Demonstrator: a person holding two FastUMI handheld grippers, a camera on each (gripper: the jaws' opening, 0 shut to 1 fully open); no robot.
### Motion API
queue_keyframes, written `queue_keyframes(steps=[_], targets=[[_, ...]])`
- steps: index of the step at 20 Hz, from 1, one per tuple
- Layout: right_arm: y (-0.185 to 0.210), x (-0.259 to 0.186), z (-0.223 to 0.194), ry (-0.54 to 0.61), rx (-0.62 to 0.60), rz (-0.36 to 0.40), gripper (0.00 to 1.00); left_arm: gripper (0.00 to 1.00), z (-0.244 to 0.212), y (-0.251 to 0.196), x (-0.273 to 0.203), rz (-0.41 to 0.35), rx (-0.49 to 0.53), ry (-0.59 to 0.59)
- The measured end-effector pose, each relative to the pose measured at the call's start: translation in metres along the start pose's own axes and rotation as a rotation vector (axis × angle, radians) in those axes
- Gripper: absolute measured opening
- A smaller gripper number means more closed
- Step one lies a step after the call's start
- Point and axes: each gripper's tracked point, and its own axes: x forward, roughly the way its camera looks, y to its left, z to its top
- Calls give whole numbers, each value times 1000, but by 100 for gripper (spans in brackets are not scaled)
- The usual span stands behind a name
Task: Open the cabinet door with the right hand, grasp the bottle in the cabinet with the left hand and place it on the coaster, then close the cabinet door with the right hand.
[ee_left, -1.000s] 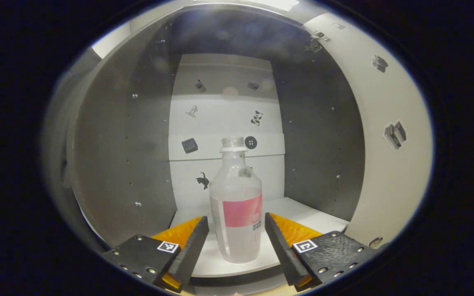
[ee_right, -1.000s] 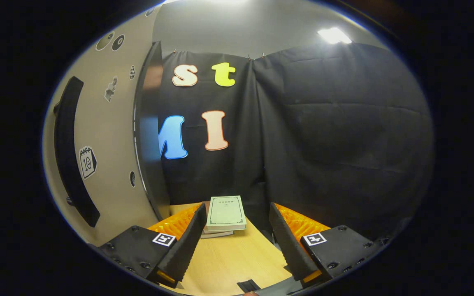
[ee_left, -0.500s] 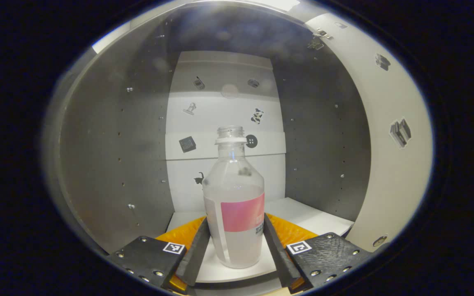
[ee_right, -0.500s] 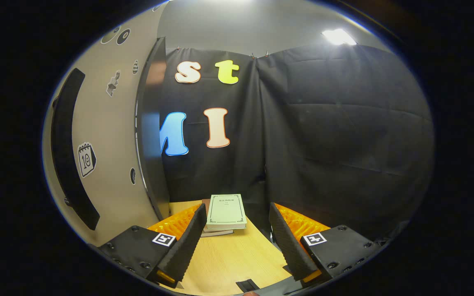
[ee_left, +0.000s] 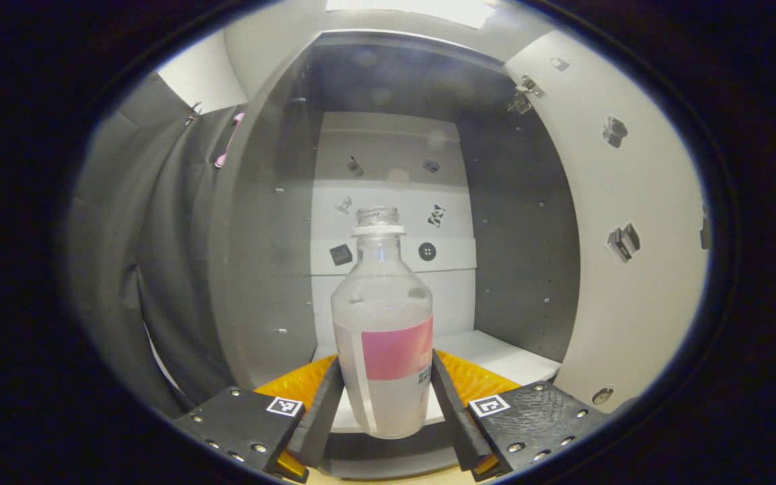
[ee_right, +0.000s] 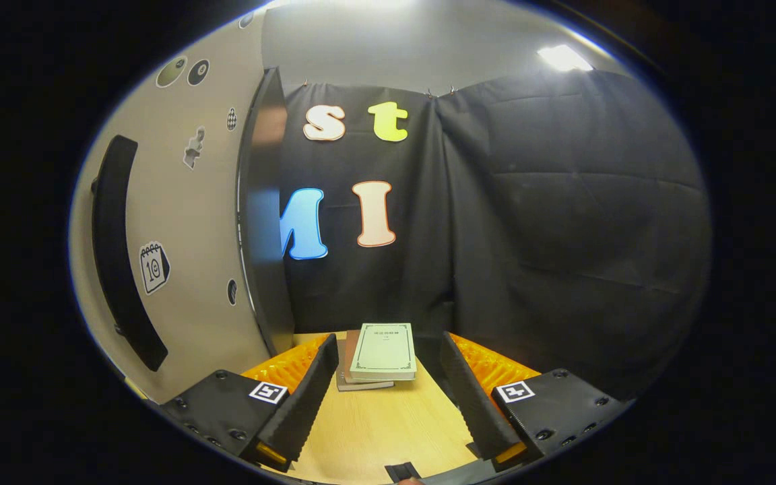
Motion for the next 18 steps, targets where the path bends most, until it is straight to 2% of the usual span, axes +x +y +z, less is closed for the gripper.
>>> queue_keyframes(steps=[1, 2, 4, 7, 8, 10, 17, 18], targets=[[-1, 0, 1, -1, 2, 13, 96, 72, 1, 6, -10, 19, -2, -2], [-1, -1, 1, -4, 2, 24, 96, 76, 1, 11, -19, 37, -6, -2], [-3, -2, 1, -7, 2, 46, 97, 74, 1, 22, -39, 74, -19, -3], [-1, -2, 2, -9, 4, 86, 96, 72, 1, 34, -68, 116, -25, -5], [1, -3, 2, -9, 1, 99, 93, 76, -1, 37, -79, 128, -19, -6], [2, -5, 1, -10, -8, 124, 96, 72, -3, 46, -96, 156, -11, -8], [7, -8, 0, -27, 5, 193, 96, 74, -26, 60, -165, 227, -26, -4], [7, -9, -1, -29, 14, 199, 93, 72, -31, 63, -175, 236, -26, -6]])
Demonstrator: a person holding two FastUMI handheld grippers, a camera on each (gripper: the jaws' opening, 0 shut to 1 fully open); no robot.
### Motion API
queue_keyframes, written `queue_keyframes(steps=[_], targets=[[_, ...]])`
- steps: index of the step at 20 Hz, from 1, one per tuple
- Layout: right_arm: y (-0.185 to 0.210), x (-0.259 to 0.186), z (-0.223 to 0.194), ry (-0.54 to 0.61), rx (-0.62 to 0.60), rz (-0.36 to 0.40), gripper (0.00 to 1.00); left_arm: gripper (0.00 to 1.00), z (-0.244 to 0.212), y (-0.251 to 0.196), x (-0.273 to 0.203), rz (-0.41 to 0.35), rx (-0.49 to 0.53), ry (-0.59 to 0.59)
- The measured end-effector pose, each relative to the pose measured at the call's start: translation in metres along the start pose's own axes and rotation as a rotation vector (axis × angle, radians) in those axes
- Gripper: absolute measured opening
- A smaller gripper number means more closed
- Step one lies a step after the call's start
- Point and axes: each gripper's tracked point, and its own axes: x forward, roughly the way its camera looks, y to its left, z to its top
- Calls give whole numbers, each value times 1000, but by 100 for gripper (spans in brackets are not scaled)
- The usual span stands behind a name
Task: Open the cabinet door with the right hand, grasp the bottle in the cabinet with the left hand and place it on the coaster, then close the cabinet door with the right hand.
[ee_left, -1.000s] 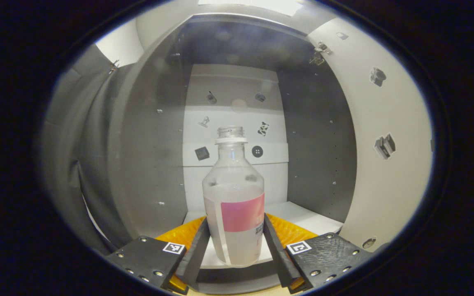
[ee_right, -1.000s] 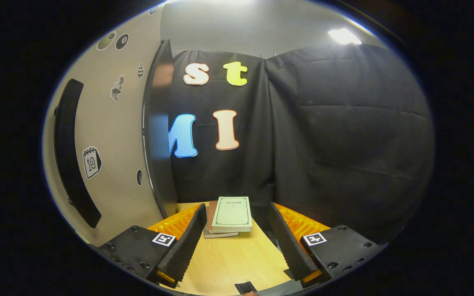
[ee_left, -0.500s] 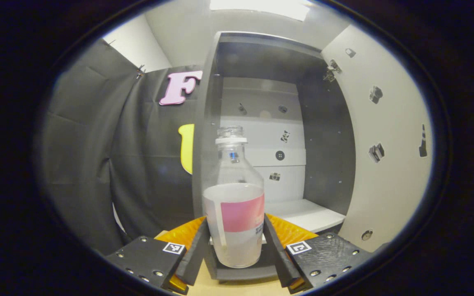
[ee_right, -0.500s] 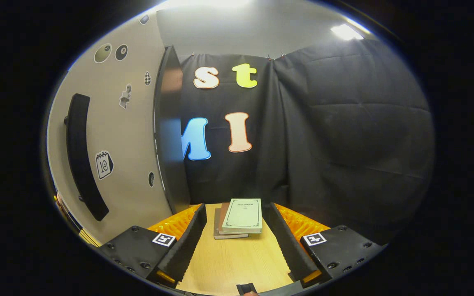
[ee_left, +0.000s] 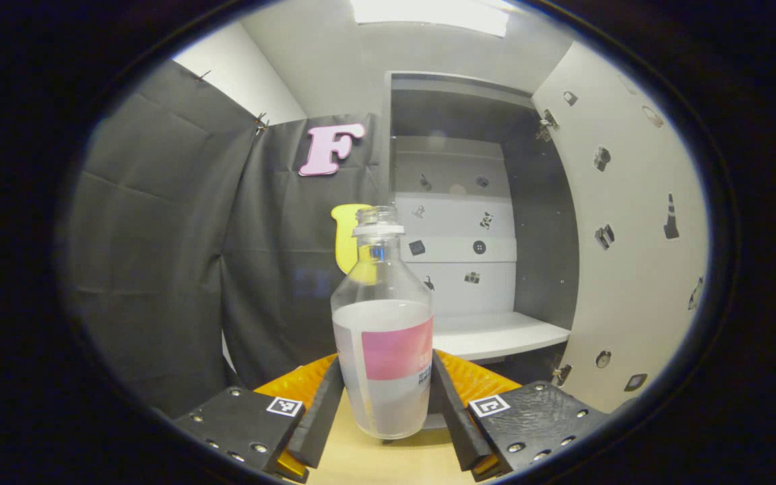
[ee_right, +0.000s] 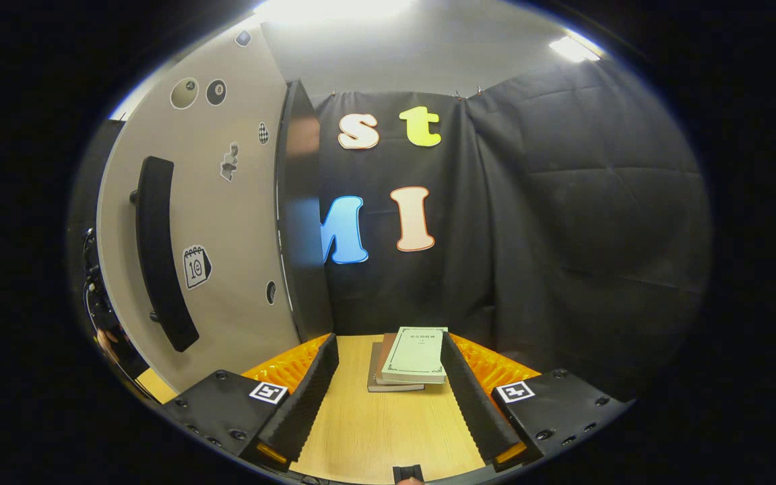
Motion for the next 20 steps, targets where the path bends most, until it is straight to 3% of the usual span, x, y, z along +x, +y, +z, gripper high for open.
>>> queue_keyframes(steps=[3, 6, 7, 8, 9, 10, 11, 20], targets=[[1, -3, -3, -5, 27, 21, 96, 73, -19, 14, -23, 27, 5, 8], [-1, -7, -7, -6, 23, 24, 92, 74, -41, 25, -42, 47, -12, 22], [-2, -8, -8, -6, 19, 22, 96, 74, -48, 28, -47, 55, -19, 25], [-3, -9, -9, -8, 14, 20, 92, 75, -56, 30, -51, 60, -27, 27], [-5, -9, -10, -8, 13, 17, 96, 73, -62, 32, -56, 64, -35, 28], [-5, -9, -11, -10, 14, 15, 92, 73, -70, 34, -60, 69, -42, 28], [-7, -8, -12, -9, 16, 13, 96, 73, -78, 34, -63, 70, -47, 29], [-10, 1, -30, 29, -29, -2, 96, 73, -180, 43, -84, 113, -88, 123]])
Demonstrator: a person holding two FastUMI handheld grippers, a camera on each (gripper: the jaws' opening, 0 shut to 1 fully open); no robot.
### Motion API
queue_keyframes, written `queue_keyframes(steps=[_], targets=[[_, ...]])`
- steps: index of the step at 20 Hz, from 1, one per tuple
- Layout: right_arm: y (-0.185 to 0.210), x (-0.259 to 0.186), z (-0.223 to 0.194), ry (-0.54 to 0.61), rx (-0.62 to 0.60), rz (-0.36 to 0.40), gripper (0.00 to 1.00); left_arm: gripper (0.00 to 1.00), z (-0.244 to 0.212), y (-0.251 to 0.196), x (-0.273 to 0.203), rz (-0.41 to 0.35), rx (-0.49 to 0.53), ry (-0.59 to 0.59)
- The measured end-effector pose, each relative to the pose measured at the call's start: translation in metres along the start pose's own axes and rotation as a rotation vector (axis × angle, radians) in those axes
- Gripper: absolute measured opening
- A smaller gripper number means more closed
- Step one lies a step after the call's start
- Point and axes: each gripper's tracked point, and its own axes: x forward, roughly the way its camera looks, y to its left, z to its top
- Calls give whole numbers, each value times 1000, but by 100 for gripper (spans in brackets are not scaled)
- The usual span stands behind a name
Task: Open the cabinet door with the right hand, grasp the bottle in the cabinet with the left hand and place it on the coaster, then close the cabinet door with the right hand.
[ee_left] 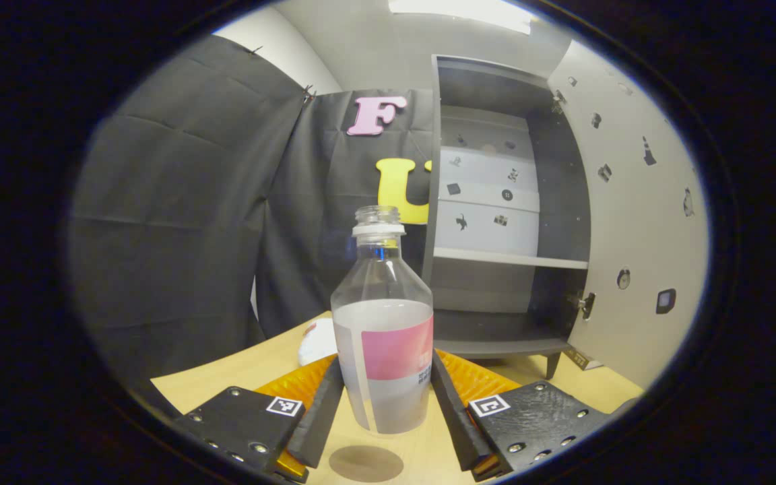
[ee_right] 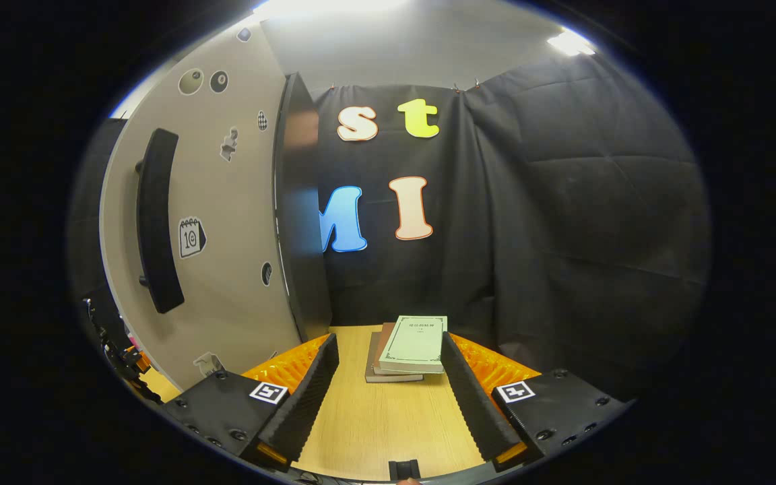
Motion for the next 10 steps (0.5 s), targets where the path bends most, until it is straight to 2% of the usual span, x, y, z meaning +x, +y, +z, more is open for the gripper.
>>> queue_keyframes(steps=[1, 2, 3, 6, 7, 9, 10], targets=[[0, 1, 1, -3, -8, 1, 96, 75, -11, 3, 0, 8, 3, 15], [1, 1, 2, -4, -15, 1, 92, 75, -24, 4, -1, 14, 6, 30], [1, 2, 3, -7, -18, 1, 96, 73, -35, 5, -3, 19, 10, 41], [-1, 3, 1, -3, -22, -1, 96, 75, -69, 8, -4, 28, 25, 82], [-1, 4, 1, 1, -22, 0, 92, 75, -77, 9, -5, 31, 28, 93], [-2, 5, -2, 10, -30, -4, 92, 75, -92, 12, -2, 41, 31, 114], [-2, 4, -4, 14, -36, -7, 96, 73, -100, 13, 0, 48, 32, 120]])
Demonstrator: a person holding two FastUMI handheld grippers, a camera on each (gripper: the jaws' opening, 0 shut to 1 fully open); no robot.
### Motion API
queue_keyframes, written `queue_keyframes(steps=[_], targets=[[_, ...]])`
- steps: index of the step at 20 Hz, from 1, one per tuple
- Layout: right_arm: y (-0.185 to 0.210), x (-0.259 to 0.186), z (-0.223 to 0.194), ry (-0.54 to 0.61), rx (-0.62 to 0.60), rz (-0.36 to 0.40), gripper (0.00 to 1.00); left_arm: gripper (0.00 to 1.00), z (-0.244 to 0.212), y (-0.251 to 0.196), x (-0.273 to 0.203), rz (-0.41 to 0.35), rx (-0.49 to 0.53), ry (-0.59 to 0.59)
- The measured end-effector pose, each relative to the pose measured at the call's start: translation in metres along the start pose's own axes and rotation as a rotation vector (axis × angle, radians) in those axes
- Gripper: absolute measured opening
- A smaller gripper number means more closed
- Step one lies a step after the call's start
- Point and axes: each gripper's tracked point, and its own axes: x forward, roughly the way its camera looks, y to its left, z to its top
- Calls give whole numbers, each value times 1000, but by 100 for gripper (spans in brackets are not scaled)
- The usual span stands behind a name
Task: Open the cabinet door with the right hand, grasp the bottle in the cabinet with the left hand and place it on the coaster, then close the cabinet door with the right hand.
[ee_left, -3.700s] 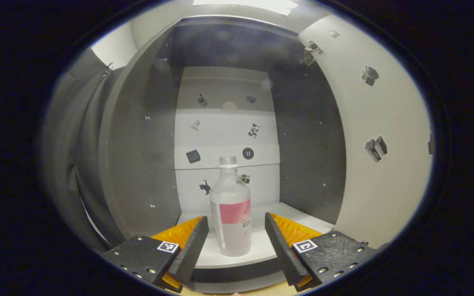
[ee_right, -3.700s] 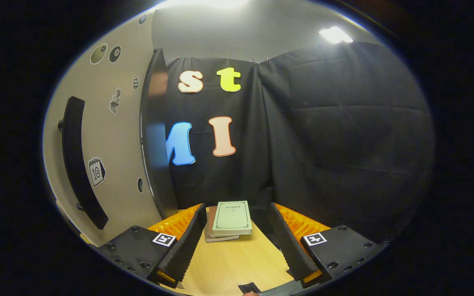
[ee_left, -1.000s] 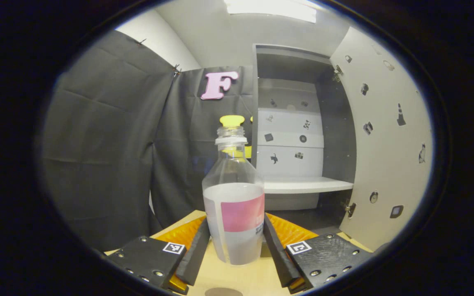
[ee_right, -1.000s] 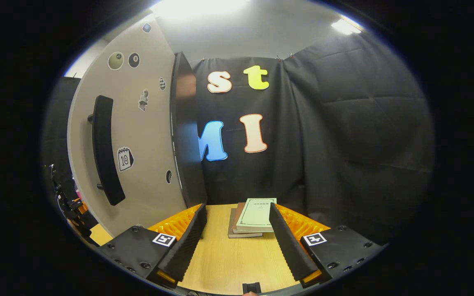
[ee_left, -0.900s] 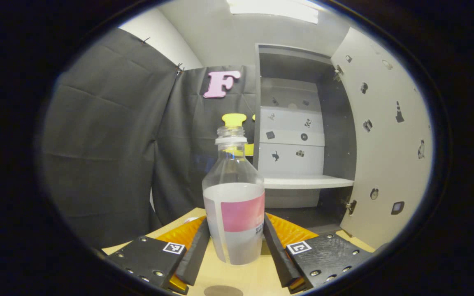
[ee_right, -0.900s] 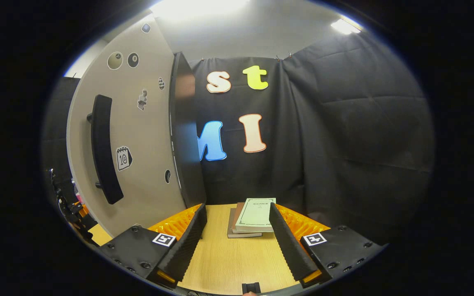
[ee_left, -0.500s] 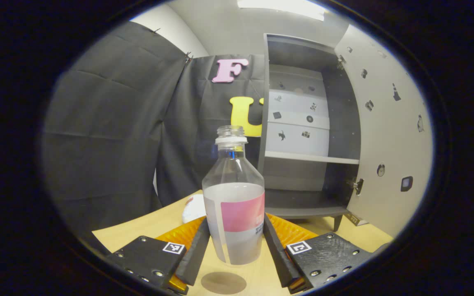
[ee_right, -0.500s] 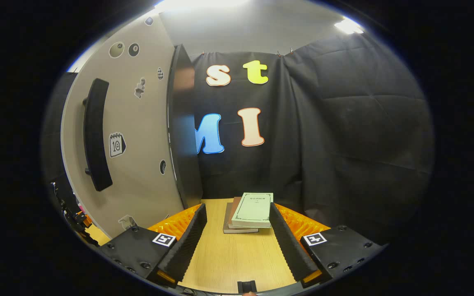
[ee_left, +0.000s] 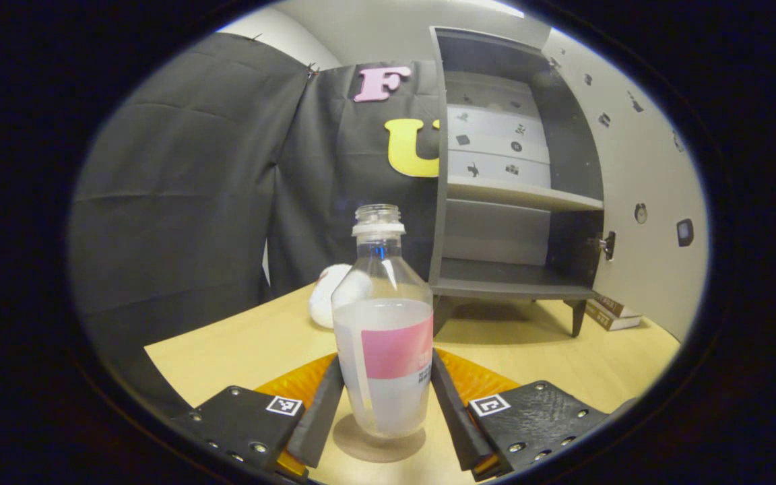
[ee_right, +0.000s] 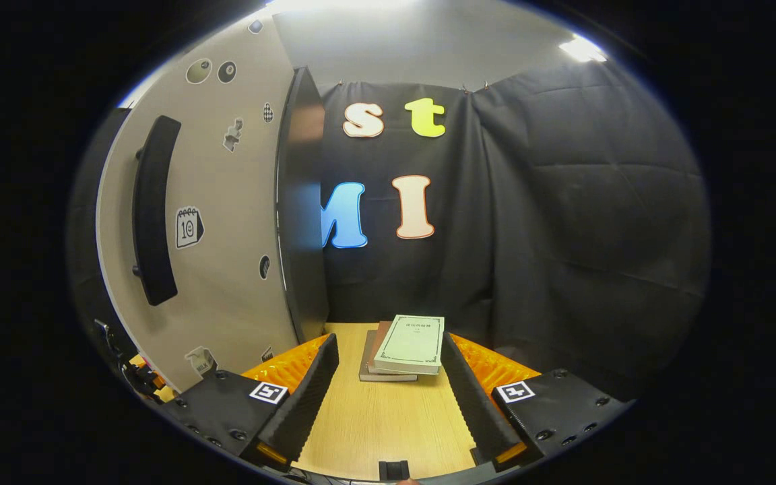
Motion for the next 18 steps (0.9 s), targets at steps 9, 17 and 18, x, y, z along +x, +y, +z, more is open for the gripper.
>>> queue_keyframes(steps=[9, 17, 18], targets=[[4, -2, -4, 18, -35, -2, 97, 75, -40, 3, 11, 25, -25, 56], [14, 5, -10, 36, -52, 23, 97, 73, -42, -7, 3, 15, -3, 66], [15, 5, -10, 36, -55, 25, 94, 80, -38, -7, 3, 19, -5, 59]])
